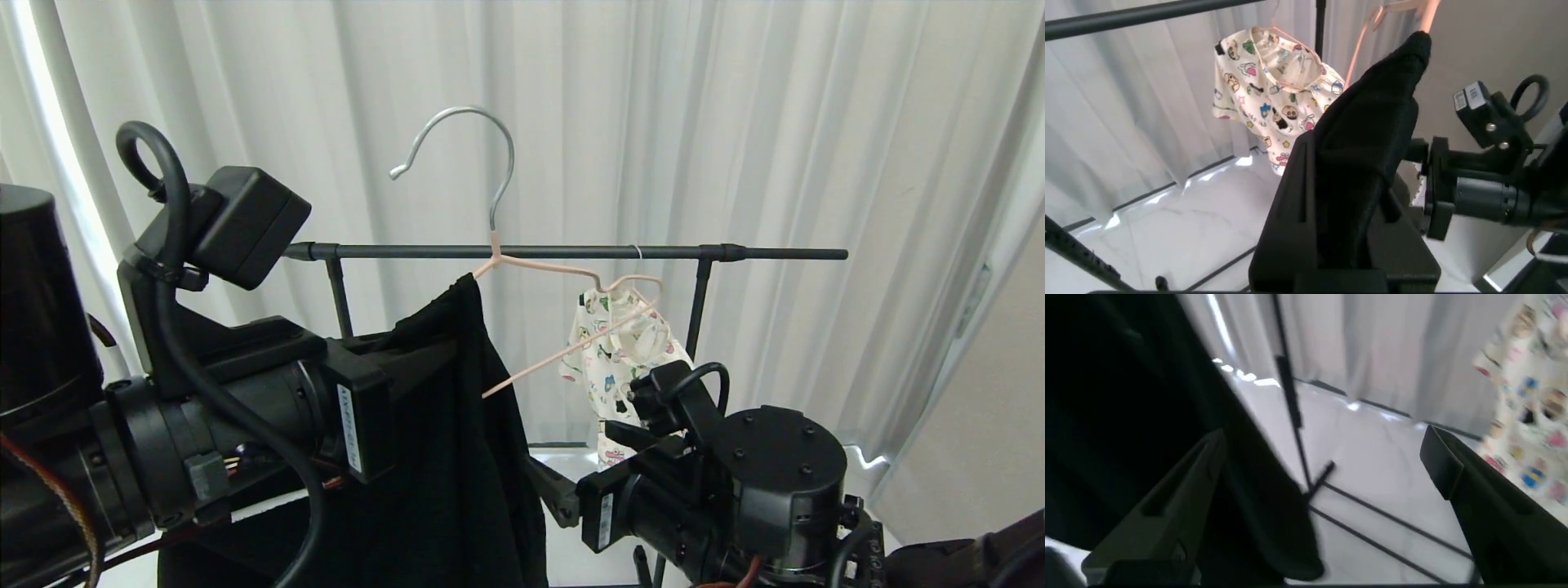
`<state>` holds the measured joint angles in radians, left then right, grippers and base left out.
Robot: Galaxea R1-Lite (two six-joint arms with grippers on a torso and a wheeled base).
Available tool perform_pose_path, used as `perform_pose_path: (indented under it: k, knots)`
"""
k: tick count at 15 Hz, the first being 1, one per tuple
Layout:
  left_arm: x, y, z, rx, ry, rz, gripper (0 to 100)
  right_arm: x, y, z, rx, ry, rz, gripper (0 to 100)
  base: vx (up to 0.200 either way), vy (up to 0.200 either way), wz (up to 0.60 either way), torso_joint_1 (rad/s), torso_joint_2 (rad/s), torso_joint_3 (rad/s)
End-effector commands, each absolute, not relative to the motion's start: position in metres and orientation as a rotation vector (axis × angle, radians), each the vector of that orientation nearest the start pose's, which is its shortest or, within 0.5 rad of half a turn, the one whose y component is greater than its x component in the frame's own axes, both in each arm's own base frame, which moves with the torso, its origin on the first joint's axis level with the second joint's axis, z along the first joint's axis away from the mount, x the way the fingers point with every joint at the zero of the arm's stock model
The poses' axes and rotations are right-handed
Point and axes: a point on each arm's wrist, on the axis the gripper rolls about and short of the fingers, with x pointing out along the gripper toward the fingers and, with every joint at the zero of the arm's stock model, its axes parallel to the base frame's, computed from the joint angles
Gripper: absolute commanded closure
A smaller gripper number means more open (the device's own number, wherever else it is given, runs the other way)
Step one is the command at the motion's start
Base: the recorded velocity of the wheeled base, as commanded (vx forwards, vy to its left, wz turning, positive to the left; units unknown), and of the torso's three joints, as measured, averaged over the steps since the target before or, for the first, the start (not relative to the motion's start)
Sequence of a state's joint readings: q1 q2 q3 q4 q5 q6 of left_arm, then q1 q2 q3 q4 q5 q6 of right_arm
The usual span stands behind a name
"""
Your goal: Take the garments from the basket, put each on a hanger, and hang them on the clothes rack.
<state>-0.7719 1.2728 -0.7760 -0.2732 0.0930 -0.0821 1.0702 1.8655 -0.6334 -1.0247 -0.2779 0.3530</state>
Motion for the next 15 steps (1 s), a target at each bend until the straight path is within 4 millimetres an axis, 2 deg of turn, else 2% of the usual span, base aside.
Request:
perform_pose_path:
  k: [1,7,11,13,15]
  knots:
    - [0.142,-0.143,0.247,0.020,0.235,-0.696,100,0.158,0.285,0.134,0.223,0.277,0.768,0,0.000,0.000,0.00,0.000,0.00,0.000]
    - [0.145,-0.151,0.249,0.022,0.237,-0.713,100,0.149,0.294,0.129,0.225,0.296,0.801,0,0.000,0.000,0.00,0.000,0.00,0.000]
    - [0.137,-0.157,0.252,0.023,0.227,-0.756,100,0.170,0.292,0.101,0.161,0.332,0.660,0,0.000,0.000,0.00,0.000,0.00,0.000]
    - [0.142,-0.154,0.251,0.024,0.229,-0.716,100,0.182,0.279,0.094,0.127,0.334,0.580,0,0.000,0.000,0.00,0.000,0.00,0.000]
    - [0.148,-0.148,0.251,0.022,0.227,-0.662,100,0.185,0.259,0.088,0.073,0.356,0.538,0,0.000,0.000,0.00,0.000,0.00,0.000]
